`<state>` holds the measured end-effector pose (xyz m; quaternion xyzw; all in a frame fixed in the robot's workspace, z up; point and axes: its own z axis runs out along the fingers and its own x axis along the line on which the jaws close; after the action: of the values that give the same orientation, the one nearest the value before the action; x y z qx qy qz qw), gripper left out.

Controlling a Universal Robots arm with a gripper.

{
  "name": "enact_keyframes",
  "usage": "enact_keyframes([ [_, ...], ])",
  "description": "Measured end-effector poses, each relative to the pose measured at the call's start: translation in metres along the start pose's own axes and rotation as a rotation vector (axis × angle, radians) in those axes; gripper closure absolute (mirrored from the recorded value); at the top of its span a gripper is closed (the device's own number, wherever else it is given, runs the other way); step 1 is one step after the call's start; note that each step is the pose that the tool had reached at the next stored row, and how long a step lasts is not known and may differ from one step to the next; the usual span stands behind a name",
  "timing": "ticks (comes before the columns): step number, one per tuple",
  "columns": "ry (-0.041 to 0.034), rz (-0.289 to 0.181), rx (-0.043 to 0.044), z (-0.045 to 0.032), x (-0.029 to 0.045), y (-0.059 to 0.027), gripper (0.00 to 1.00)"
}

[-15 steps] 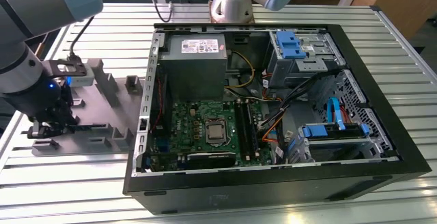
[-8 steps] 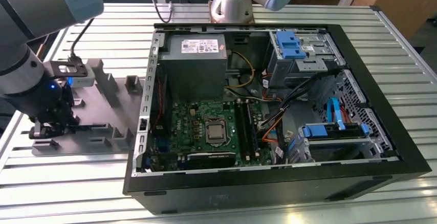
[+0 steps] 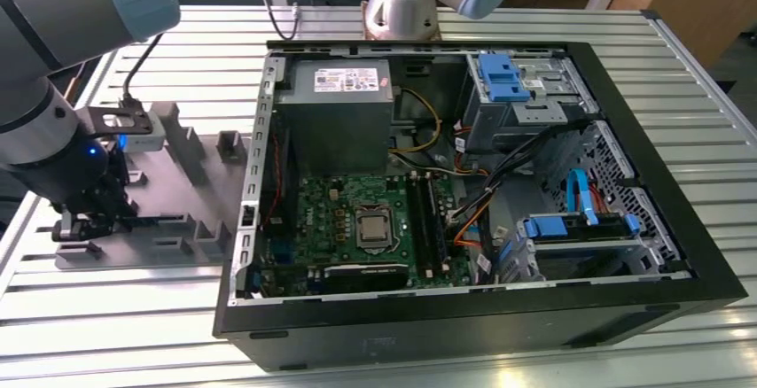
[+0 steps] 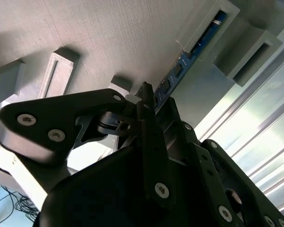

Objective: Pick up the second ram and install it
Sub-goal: 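Pick up the second ram and move it above second insertion slot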

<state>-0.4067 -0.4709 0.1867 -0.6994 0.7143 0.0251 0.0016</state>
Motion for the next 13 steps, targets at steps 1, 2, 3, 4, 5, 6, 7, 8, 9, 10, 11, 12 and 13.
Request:
enact_keyframes([
  [1, 0.0000, 0.000, 0.0001, 0.0001, 0.0000, 0.0000, 0.72],
  [2, 0.0000, 0.000, 0.0001, 0.0001, 0.0000, 0.0000, 0.72],
  [3, 0.0000, 0.000, 0.0001, 0.0001, 0.0000, 0.0000, 0.72],
  [4, 0.0000, 0.000, 0.0001, 0.0001, 0.0000, 0.0000, 0.73],
  [5, 0.0000, 0.000, 0.0001, 0.0001, 0.0000, 0.0000, 0.80],
  [6, 0.0001, 0.000, 0.0001, 0.0001, 0.0000, 0.0000, 0.80],
  [7, 0.0000, 0.000, 0.0001, 0.0001, 0.0000, 0.0000, 0.80],
  [8, 0.0000, 0.000, 0.0000, 0.0001, 0.0000, 0.0000, 0.86],
  [9, 0.0000, -0.001, 0.0001, 0.0001, 0.0000, 0.0000, 0.86],
  [10, 0.0000, -0.001, 0.0001, 0.0001, 0.0000, 0.0000, 0.86],
  [11, 0.0000, -0.001, 0.0001, 0.0001, 0.0000, 0.0000, 0.86],
  [12, 0.0001, -0.001, 0.0000, 0.0001, 0.0000, 0.0000, 0.86],
  [13, 0.0000, -0.001, 0.0001, 0.0001, 0.0000, 0.0000, 0.86],
])
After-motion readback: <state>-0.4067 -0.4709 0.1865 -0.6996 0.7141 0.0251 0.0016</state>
